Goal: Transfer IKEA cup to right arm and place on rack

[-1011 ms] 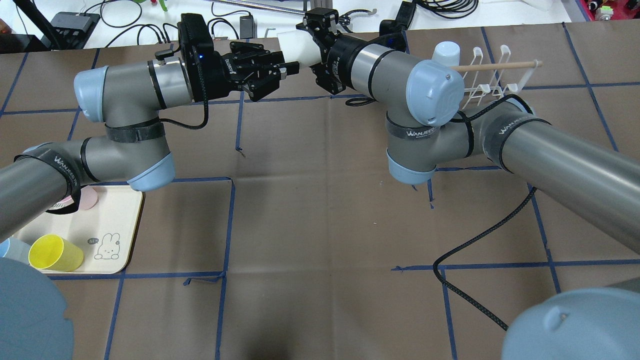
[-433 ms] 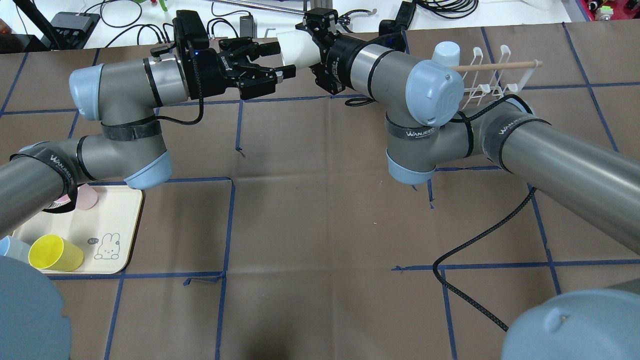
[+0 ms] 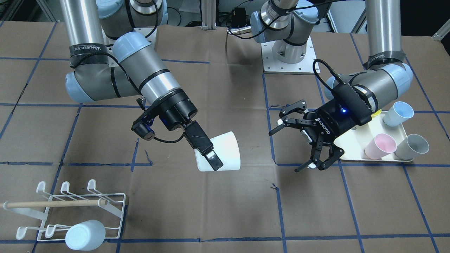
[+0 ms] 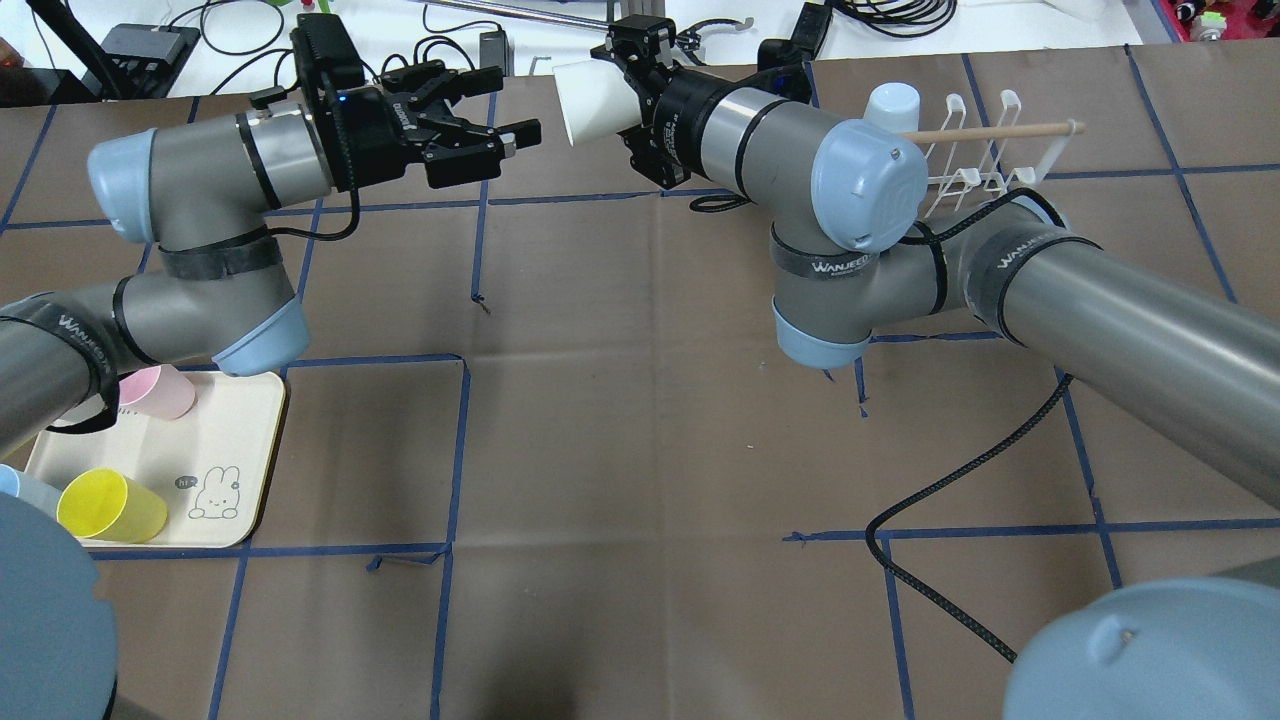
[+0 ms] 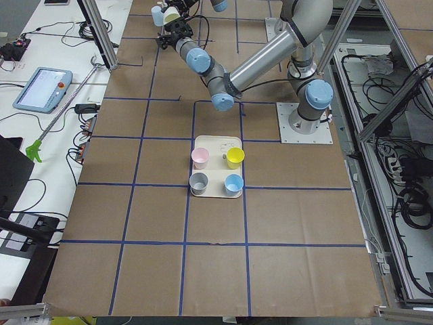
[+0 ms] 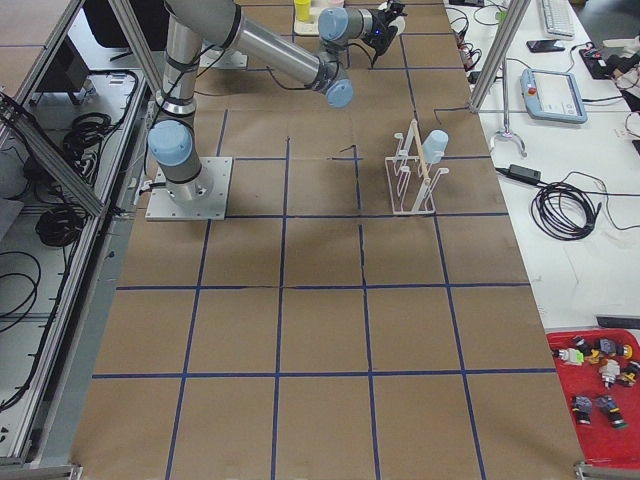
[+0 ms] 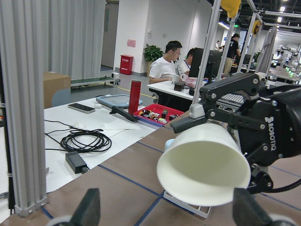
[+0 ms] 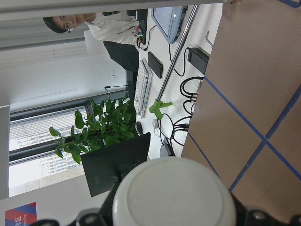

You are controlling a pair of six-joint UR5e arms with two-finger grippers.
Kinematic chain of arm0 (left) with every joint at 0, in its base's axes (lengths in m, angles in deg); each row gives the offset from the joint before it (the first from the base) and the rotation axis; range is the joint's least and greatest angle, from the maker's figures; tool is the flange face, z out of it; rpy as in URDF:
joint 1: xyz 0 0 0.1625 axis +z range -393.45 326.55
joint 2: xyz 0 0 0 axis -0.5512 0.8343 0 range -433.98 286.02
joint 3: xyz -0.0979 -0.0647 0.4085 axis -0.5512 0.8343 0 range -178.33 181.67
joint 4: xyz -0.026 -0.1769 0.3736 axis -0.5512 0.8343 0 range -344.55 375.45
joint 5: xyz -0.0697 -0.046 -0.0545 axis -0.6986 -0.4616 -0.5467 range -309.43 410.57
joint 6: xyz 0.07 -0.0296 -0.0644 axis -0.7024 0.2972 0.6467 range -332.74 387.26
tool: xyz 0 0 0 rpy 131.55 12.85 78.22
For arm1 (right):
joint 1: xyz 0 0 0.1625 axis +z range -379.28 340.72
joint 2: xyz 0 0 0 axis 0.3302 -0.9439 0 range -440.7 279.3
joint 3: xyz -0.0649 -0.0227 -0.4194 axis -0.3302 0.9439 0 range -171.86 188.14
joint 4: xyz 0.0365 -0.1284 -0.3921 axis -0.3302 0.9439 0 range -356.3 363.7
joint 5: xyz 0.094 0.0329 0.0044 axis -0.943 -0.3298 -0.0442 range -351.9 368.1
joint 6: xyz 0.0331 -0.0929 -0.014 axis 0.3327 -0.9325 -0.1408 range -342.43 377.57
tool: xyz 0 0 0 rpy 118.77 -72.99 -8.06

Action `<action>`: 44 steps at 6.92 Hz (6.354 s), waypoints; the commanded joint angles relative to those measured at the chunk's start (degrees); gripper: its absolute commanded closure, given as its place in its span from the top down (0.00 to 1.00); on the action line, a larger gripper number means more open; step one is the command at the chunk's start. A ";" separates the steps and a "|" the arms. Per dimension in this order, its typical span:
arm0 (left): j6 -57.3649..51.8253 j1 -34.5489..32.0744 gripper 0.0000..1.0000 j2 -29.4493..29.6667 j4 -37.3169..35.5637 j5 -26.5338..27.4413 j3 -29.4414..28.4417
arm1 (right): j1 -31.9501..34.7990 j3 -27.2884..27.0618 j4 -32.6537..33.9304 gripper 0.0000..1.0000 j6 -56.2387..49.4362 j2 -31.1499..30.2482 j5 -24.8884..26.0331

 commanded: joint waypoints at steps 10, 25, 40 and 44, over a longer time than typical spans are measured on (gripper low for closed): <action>26.05 -12.95 1.00 -7.72 63.24 67.03 -20.34 | -32.07 2.90 -3.70 0.42 -94.38 -0.78 -7.12; 31.10 -17.00 1.00 -17.34 81.40 73.04 -18.86 | -34.82 3.61 -7.83 0.45 -109.21 10.30 -7.04; 30.58 -17.00 1.00 -17.16 81.04 73.04 -18.68 | -8.29 18.02 -103.85 1.00 -90.03 -16.92 24.07; 30.57 -17.09 1.00 -16.99 79.20 73.04 -18.68 | -7.31 8.54 -107.16 1.00 -88.30 -28.97 24.34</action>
